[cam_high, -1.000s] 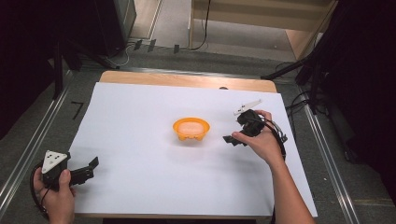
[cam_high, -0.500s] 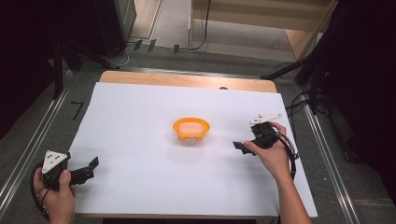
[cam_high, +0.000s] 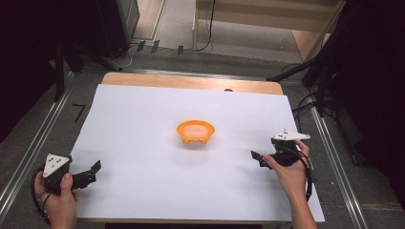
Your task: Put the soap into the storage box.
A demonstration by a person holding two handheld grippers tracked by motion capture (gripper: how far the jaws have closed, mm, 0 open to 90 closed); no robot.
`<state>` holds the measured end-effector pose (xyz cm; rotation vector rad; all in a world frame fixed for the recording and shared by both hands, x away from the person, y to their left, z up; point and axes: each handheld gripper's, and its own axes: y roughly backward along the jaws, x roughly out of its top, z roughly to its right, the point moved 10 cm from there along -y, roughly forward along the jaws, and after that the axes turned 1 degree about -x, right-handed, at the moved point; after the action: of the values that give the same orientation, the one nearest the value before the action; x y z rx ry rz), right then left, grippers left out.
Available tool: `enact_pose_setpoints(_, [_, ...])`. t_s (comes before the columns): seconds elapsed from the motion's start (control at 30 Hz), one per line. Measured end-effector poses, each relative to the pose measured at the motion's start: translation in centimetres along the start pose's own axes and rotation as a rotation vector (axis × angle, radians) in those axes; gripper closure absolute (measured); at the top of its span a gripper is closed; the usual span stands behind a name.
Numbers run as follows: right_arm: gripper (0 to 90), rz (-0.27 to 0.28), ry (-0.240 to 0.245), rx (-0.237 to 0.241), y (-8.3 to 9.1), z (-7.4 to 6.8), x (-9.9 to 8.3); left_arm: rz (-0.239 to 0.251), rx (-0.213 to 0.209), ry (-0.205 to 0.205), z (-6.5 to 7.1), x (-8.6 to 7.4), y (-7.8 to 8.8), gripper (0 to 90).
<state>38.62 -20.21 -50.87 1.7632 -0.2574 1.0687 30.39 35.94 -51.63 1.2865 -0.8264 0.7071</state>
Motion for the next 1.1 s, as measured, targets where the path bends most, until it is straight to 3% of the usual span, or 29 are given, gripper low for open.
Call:
enact_pose_setpoints(0.27, [1.5,0.056,-0.076,-0.043,1.8,1.4,-2.4,0.0,0.001,0.0,0.0,0.0,0.0,0.0])
enact_pose_setpoints(0.67, [1.5,0.093,-0.112,-0.088,4.1,2.5,-4.8,-0.001,0.0,0.0,0.0,0.0,0.0,0.0])
enact_pose_setpoints(0.83, [1.3,0.133,-0.137,-0.115,5.4,3.0,-5.7,0.0,-0.001,0.001,0.0,0.0,0.0,0.0])
enact_pose_setpoints(1.1, [0.4,0.157,-0.153,-0.111,6.4,3.1,-7.2,0.001,0.001,0.0,0.0,0.0,0.0,0.0])
